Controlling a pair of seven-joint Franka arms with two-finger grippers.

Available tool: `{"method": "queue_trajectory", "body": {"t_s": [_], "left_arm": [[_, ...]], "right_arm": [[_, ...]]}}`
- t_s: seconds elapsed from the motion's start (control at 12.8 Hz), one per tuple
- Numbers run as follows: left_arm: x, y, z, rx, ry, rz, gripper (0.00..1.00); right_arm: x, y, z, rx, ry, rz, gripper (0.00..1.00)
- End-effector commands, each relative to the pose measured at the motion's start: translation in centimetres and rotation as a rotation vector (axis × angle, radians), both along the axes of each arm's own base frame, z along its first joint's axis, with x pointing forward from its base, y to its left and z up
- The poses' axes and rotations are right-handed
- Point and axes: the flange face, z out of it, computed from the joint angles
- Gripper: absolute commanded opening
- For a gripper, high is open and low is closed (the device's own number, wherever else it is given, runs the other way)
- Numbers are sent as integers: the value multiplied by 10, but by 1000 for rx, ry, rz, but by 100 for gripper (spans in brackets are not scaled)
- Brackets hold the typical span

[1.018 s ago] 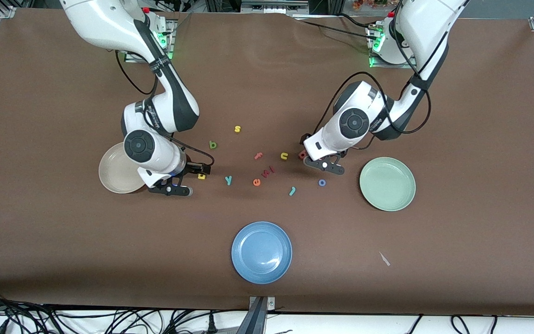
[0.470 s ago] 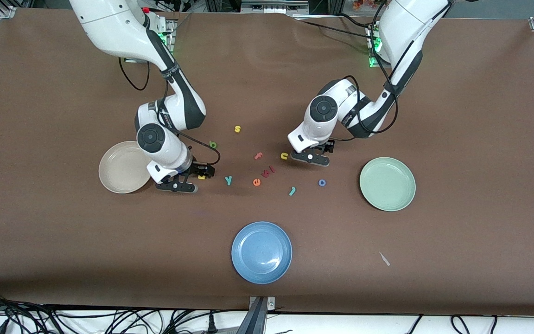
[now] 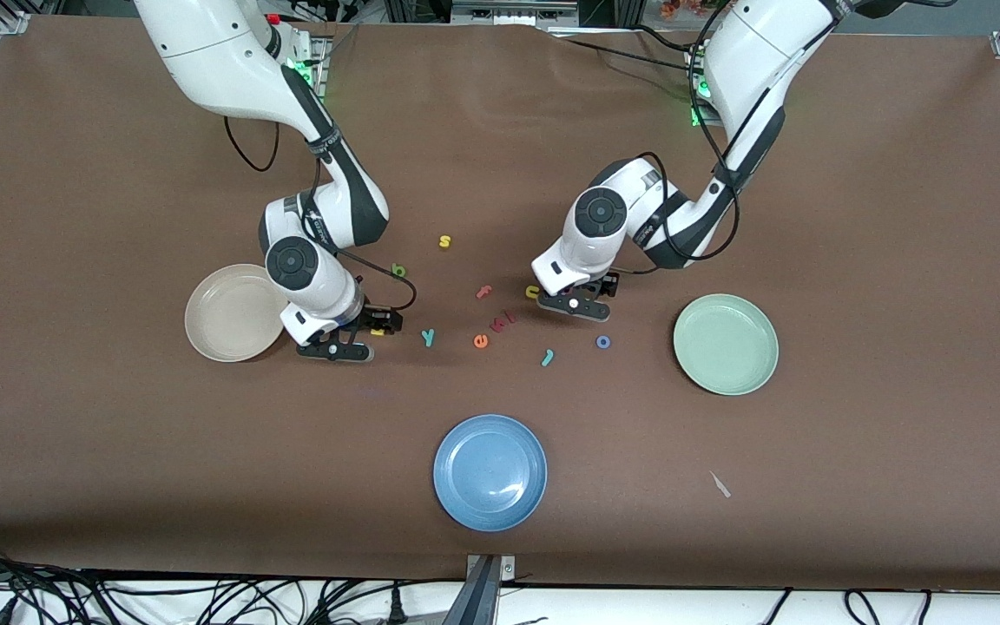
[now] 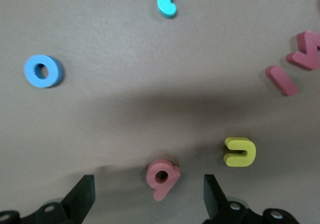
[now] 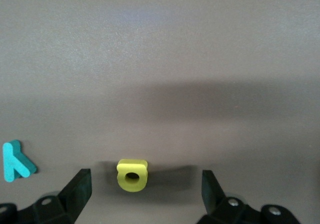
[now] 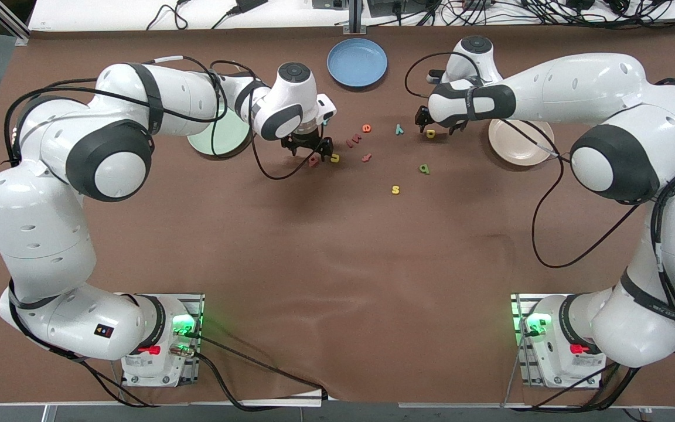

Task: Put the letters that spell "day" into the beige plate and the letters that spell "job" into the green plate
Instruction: 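Grasp the pink letter with the left gripper while the right gripper grasps yellow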

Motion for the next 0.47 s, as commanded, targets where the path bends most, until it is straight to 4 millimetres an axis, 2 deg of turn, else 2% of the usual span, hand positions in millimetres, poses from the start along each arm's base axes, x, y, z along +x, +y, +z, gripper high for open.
{"method": "queue_trajectory", "body": {"t_s": [0.0, 0.16, 0.23, 0.39], "left_arm": [[1, -8, -4, 10, -18, -17, 89], [0, -10, -5, 11, -18, -22, 86], [-1, -9, -6, 12, -15, -20, 82], [-1, -9, -9, 13, -11, -20, 76]], "right_arm": [[5, 4, -7, -15, -12, 19, 89], [8, 6, -9, -16, -10, 17, 85], [8, 6, -9, -16, -10, 17, 84], [8, 6, -9, -12, -9, 11, 75]]}}
